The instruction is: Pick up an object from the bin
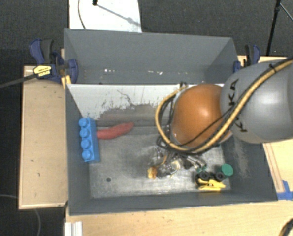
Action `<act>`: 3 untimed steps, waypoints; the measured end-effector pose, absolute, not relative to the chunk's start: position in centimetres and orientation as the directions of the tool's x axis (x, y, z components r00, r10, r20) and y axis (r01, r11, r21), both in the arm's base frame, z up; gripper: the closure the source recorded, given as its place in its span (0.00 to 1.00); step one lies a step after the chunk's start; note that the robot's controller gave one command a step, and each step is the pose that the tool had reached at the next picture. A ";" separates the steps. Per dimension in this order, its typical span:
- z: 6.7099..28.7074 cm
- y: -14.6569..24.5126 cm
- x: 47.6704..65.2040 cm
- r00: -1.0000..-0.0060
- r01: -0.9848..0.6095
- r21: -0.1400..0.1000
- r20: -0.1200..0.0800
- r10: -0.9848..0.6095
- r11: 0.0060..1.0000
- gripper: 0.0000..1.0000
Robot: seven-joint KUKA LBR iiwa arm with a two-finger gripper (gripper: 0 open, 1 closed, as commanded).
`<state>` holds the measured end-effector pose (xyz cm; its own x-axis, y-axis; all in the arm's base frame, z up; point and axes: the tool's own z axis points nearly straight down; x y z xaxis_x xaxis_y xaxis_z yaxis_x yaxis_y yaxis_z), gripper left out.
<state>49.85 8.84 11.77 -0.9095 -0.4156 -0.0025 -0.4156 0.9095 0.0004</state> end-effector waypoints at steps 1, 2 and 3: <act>12.6 8.8 49.9 -0.910 -0.414 -0.001 -0.005 -0.414 0.910 1.00; 13.3 8.9 49.8 -0.911 -0.412 0.001 0.000 -0.412 0.911 1.00; 14.9 8.9 49.8 -0.912 -0.410 0.001 0.002 -0.410 0.912 1.00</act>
Offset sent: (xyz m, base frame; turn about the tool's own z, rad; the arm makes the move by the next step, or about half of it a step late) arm 0.0000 0.0000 0.0518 0.0000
